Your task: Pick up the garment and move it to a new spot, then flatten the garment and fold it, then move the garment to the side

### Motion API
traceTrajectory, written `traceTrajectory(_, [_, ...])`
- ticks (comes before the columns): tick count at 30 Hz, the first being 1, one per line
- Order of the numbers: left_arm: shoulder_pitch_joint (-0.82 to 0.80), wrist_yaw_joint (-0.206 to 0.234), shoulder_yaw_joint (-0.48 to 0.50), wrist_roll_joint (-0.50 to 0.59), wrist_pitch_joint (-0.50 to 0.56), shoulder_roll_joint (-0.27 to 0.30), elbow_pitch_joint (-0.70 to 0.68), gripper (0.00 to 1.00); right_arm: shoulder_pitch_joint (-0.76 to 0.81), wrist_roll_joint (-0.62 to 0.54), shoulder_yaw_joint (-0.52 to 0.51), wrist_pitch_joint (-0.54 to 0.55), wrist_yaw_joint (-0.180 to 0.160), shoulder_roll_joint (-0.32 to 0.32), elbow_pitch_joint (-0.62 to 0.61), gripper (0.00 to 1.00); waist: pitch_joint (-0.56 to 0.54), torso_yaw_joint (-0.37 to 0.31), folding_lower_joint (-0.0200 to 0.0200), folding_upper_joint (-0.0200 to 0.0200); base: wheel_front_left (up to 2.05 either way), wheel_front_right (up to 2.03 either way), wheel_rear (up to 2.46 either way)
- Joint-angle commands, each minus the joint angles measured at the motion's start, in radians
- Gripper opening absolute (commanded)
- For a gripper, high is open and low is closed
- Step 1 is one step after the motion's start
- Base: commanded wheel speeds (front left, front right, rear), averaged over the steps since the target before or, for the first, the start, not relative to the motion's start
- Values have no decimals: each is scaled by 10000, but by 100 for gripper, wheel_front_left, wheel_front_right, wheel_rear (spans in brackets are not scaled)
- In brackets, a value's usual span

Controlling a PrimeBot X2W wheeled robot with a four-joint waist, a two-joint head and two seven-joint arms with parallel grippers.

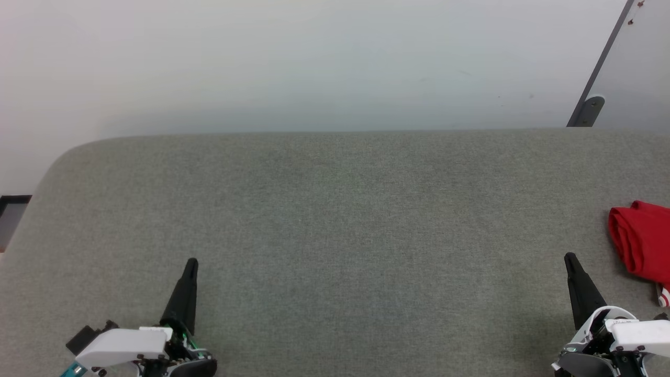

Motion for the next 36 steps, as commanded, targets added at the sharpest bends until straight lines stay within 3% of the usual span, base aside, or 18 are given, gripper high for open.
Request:
traceTrajectory(1, [-110,15,28,11,40,-23,22,0,-26,45,9,15,-14,31,4,0,0,0,0,0,0,0,0])
traceTrajectory(36, [-114,15,68,48,59,-52,22,0,-26,47,11,13,-14,31,4,0,0,0,0,0,0,0,0])
